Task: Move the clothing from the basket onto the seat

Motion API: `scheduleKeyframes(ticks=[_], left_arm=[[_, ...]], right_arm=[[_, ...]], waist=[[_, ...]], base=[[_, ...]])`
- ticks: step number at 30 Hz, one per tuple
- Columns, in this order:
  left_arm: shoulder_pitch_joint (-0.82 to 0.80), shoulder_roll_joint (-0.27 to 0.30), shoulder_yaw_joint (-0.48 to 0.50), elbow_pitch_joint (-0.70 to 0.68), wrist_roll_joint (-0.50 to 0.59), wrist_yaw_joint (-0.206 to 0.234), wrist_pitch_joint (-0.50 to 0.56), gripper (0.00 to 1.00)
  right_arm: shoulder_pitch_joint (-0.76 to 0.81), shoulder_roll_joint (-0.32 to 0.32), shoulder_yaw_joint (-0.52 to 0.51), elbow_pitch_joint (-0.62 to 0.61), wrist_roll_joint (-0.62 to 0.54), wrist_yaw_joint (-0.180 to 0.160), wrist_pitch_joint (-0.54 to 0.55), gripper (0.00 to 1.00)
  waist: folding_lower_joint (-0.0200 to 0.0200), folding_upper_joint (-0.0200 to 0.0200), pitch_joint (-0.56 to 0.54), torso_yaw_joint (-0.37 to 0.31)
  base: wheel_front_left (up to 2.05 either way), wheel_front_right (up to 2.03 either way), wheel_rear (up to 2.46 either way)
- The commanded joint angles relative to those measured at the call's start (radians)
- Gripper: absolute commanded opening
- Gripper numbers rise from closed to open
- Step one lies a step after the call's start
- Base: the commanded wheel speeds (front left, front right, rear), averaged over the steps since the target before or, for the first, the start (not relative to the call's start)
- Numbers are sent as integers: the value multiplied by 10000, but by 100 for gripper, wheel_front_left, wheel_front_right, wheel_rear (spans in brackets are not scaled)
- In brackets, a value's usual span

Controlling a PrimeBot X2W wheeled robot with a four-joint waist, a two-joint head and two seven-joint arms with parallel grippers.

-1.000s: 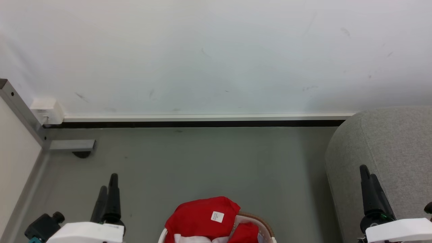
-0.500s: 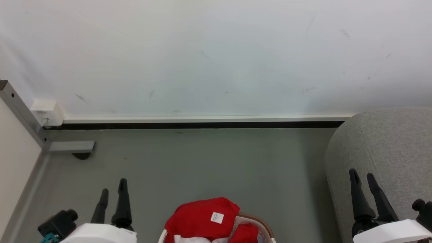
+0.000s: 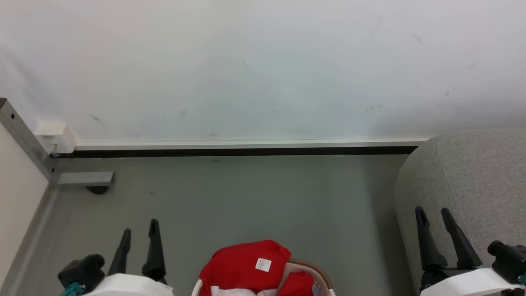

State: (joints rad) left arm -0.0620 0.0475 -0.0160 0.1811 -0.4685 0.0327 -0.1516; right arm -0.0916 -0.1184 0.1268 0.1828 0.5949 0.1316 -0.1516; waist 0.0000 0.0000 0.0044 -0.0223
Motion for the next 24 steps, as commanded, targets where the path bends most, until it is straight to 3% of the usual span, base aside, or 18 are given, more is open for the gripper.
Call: scheduleKeyframes(ticks=[1, 24], left_arm=[[-34, 110, -19, -77, 284, 25, -104, 100], [53, 133, -226, -218, 2343, 309, -632, 100]], right_arm=[[-200, -62, 44, -68, -239, -9, -100, 100], [-213, -101, 269, -69, -2087, -13, -630, 100]], waist=[[0, 0, 1, -4], [0, 0, -6, -67]], base=[[0, 0, 0], [0, 0, 0]])
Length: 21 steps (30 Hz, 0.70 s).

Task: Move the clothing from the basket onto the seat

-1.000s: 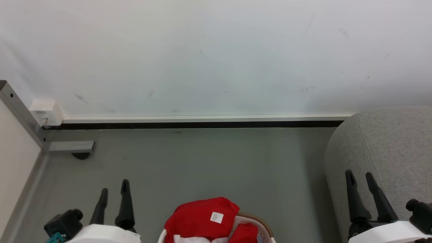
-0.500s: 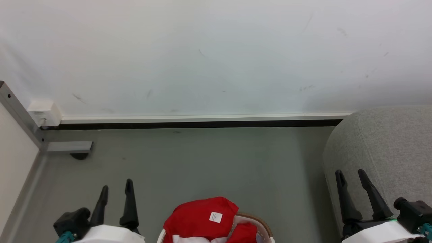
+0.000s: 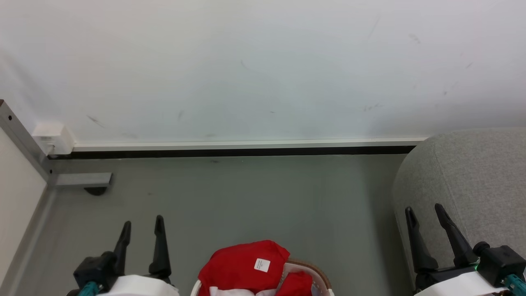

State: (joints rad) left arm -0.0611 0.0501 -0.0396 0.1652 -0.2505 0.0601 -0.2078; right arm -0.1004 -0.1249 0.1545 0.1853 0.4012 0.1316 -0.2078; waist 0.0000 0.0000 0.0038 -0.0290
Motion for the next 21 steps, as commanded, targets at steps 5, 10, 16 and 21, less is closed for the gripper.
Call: scheduleKeyframes(ticks=[5, 10, 16, 21], left_arm=[[71, 107, -27, -63, 572, 56, -180, 100], [93, 110, -59, -34, 1004, 79, -290, 100], [113, 111, -75, -72, 1452, 100, -380, 100], [118, 107, -100, -94, 1817, 144, -466, 100]], right_arm=[[-107, 17, -39, -53, -388, -14, -160, 100], [-122, -15, 59, 74, -638, -14, -260, 100], [-137, -17, 127, 69, -996, -15, -373, 100], [-168, -13, 139, 26, -1300, -16, -466, 100]], waist=[[0, 0, -13, -12], [0, 0, -33, -21], [0, 0, -26, -46], [0, 0, -7, -69]], base=[[0, 0, 0], [0, 0, 0], [0, 0, 0], [0, 0, 0]])
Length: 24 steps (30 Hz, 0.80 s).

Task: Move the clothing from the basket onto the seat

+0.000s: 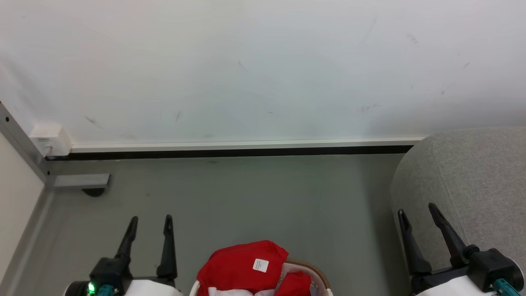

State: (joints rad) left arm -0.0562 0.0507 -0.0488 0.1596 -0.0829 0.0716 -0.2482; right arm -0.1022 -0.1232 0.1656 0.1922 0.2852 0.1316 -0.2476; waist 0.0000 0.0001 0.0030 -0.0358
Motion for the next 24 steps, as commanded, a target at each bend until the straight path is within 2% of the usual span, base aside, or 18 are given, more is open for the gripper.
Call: scheduleKeyframes(ticks=[1, 7, 24], left_arm=[[68, 100, -14, -44, 212, 43, -83, 100], [80, 93, -37, -70, 671, 83, -194, 100], [87, 52, 47, -73, 483, 50, -166, 100]], right_arm=[[-154, -27, 31, -51, -195, -16, -96, 100], [-155, -20, 63, -121, -505, -17, -198, 100], [-149, 88, -78, -237, -313, -17, -181, 100]], waist=[[0, -1, 3, -4], [0, -1, -2, -14], [0, -1, -33, -40]], base=[[0, 0, 0], [0, 0, 0], [0, 0, 0]])
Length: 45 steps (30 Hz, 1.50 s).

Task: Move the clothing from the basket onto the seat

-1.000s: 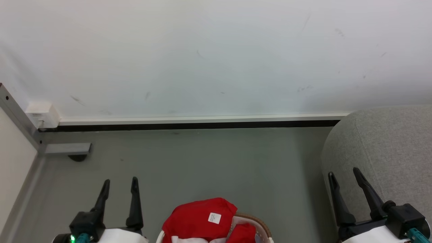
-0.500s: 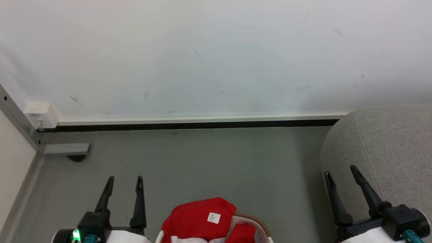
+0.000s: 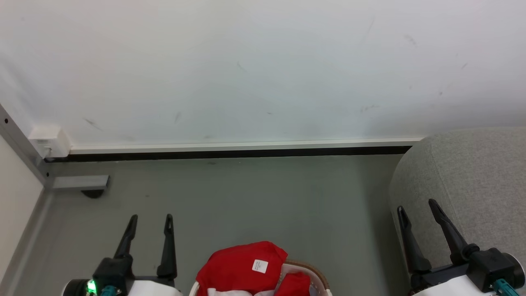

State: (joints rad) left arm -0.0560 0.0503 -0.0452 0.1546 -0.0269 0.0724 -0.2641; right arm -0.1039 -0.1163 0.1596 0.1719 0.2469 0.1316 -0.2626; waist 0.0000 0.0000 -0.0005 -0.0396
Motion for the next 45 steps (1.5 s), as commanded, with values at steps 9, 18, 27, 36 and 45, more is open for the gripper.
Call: scheduleKeyframes(ticks=[9, 18, 27, 36, 45], left_arm=[[150, 42, 88, 55, -244, 75, -7, 100], [-245, 23, 30, 483, -681, -95, -7, 100], [-1266, 22, -455, 1402, -618, -442, -7, 100], [-2762, 212, -1000, 4025, -372, -1303, -7, 100], [-4559, 573, -1484, 7736, -282, -1754, 272, 100]], right_arm=[[-126, 31, -49, -67, 161, -19, -32, 100], [-281, 41, -250, -173, 468, -17, -19, 100], [-913, -26, -590, -527, 788, -17, -19, 100], [-1845, 69, -744, -892, 1024, -19, -18, 100], [-2647, 299, -766, -1177, 1281, -17, -18, 100]], waist=[[0, 0, 62, -100], [0, 0, 703, -654], [0, 0, 2257, -1416], [0, 0, 4041, -2216], [0, 0, 5582, -3119]], base=[[0, 0, 0], [0, 0, 0], [0, 0, 0], [0, 0, 0], [0, 0, 0]])
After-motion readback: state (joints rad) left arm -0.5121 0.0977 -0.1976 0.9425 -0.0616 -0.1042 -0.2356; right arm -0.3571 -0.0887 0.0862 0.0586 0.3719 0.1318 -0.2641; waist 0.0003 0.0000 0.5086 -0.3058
